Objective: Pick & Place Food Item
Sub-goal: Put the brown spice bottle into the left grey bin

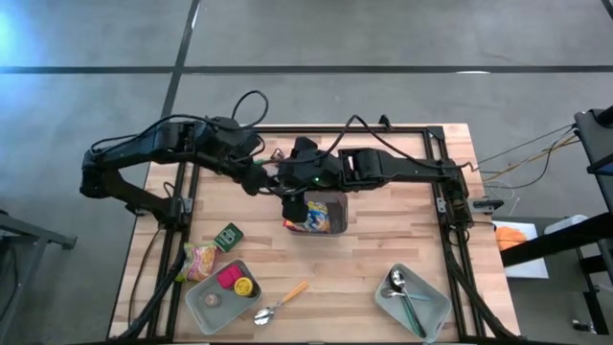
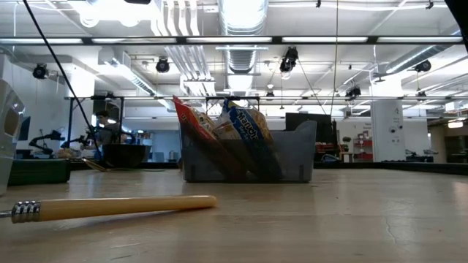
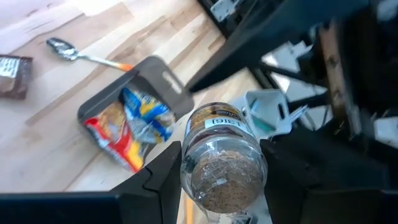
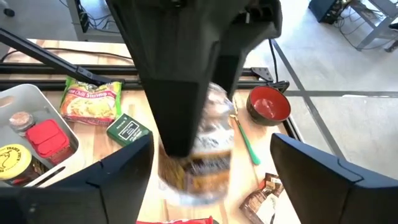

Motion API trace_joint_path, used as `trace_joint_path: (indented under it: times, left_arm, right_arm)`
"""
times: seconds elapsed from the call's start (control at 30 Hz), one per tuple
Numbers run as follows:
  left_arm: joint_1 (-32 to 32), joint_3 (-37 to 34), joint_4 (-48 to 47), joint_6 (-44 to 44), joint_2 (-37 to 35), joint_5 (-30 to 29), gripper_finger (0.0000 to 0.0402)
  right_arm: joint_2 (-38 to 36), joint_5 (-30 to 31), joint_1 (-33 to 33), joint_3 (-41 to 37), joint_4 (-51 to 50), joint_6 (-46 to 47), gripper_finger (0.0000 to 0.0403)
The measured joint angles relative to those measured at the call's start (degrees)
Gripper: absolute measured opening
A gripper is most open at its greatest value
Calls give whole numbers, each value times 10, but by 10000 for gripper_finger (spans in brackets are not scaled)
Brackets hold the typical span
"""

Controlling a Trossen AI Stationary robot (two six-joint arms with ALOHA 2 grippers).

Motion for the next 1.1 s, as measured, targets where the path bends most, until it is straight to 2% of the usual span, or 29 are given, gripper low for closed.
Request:
trace_joint_path:
  times: [0.3,0.47,0.73,1.0,1.1]
  left_arm:
    - [-5,0,-111,80,-48,20,164]
    - [-38,0,-197,140,-82,19,164]
    - [-181,0,-289,159,-98,-63,164]
    - [-374,0,-289,157,-94,-137,164]
    - [-430,0,-288,155,-85,-147,164]
  right_arm:
    - [0,1,2,0,-9,55,338]
    - [0,0,2,-1,-18,92,339]
    - [0,4,2,-2,-15,119,339]
    - [-1,4,2,-3,-12,113,339]
    - [-1,4,2,-3,-12,111,339]
